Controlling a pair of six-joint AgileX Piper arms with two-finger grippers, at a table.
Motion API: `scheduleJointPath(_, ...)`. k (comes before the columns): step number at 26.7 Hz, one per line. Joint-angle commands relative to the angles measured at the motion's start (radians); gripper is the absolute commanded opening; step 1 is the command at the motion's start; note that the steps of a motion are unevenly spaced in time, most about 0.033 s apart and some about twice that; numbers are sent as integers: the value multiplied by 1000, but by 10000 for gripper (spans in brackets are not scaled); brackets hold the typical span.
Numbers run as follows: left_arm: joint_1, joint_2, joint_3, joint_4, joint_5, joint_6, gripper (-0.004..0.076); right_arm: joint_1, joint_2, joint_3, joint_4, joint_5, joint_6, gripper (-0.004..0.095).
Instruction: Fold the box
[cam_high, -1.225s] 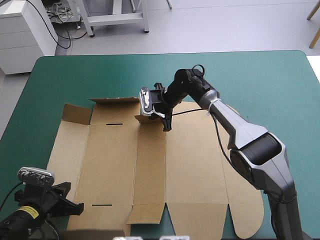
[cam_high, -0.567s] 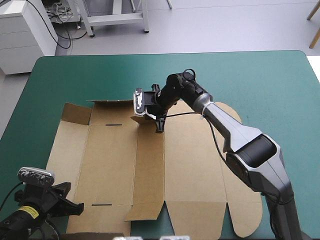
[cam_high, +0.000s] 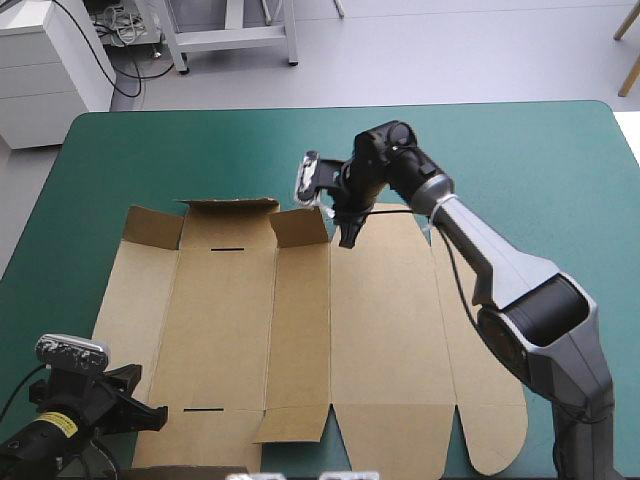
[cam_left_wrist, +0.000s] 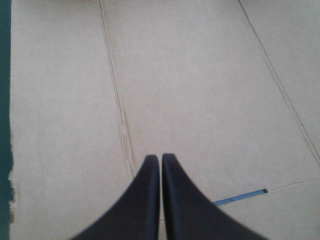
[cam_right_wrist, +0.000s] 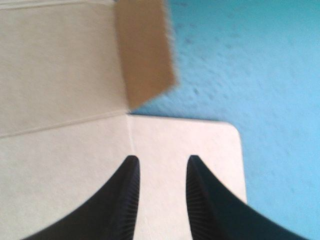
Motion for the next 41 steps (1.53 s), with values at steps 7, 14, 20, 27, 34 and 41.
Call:
scheduleJointPath(7, 2, 12, -22, -14, -56, -4, -8, -315, -297, 50, 85, -11, 344, 186)
scheduleJointPath(14, 2, 12, -22, -14, -56, -4, -8, -577, -686, 541, 101, -11, 462, 186)
scheduleJointPath(20, 2, 12, -22, -14, -55, -4, -8, -671, -982, 839, 98, -36, 504, 182)
scheduleJointPath(27, 2, 14, -22, -12, -54, -4, -8, -677, -1231, 1020, 90, -77, 565, 182)
scheduleJointPath(34, 2, 28, -35, -7, -31, -27, -8, -677, -1264, 1085, 90, -89, 565, 182)
scheduleJointPath(41, 2, 211, -163, -7, -36, -45, -8, -677, -1264, 1104, 90, -93, 561, 182)
